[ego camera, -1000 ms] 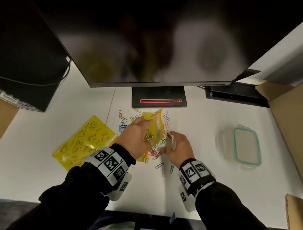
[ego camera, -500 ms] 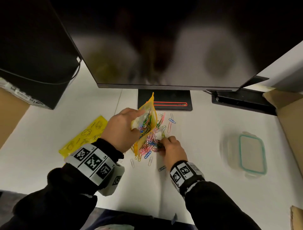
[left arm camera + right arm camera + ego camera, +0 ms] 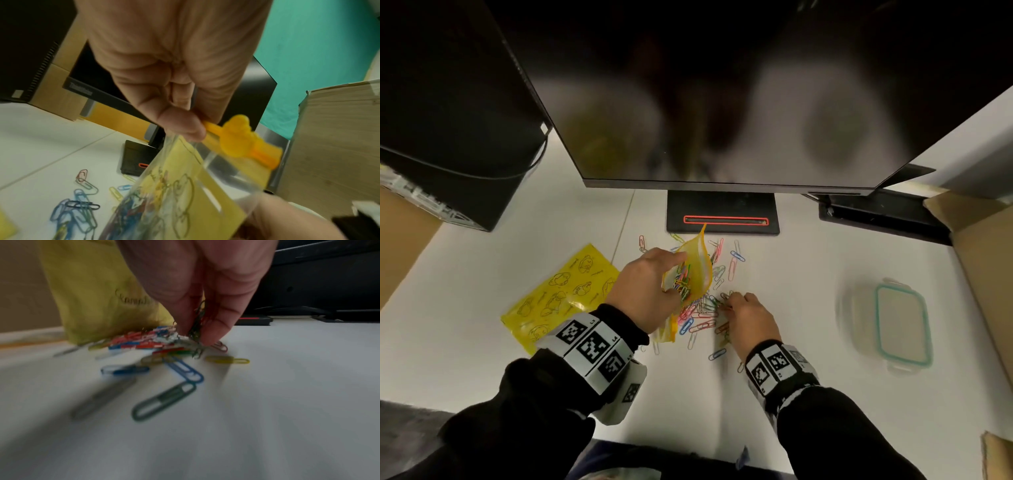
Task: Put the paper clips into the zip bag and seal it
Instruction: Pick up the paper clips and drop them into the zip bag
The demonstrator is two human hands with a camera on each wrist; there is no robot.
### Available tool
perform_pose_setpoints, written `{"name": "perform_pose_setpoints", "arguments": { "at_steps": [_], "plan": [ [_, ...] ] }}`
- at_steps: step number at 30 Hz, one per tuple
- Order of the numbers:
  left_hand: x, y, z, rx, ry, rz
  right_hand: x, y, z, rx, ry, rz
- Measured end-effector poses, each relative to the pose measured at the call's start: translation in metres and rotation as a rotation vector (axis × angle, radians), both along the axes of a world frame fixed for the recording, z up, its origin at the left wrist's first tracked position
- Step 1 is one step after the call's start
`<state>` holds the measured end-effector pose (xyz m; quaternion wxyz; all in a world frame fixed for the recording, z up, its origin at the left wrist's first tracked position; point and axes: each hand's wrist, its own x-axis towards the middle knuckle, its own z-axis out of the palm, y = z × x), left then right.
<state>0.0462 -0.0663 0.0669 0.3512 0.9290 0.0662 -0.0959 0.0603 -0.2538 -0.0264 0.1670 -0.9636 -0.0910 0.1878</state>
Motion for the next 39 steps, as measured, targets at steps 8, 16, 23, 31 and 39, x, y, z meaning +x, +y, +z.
{"name": "perform_pose_setpoints", "arguments": {
  "at_steps": [8,16,23,31,39],
  "plan": [
    [0.001,-0.016,-0.006,-0.026,0.045,-0.085,-0.002,-0.024,0.052,0.314,-0.156,-0.255],
    [0.000,-0.022,-0.003,-0.006,0.051,-0.137,0.001,0.005,0.109,0.821,0.118,-0.421],
    [-0.006,-0.027,-0.002,-0.048,0.020,-0.088,0.007,0.039,0.081,0.651,0.121,-0.452],
    [-0.007,-0.021,0.002,-0.050,0.022,-0.080,0.011,0.028,0.084,0.660,0.020,-0.414],
    [-0.010,0.001,0.016,-0.010,0.004,-0.031,0.065,-0.008,0.030,0.208,0.071,-0.350]
  ]
}}
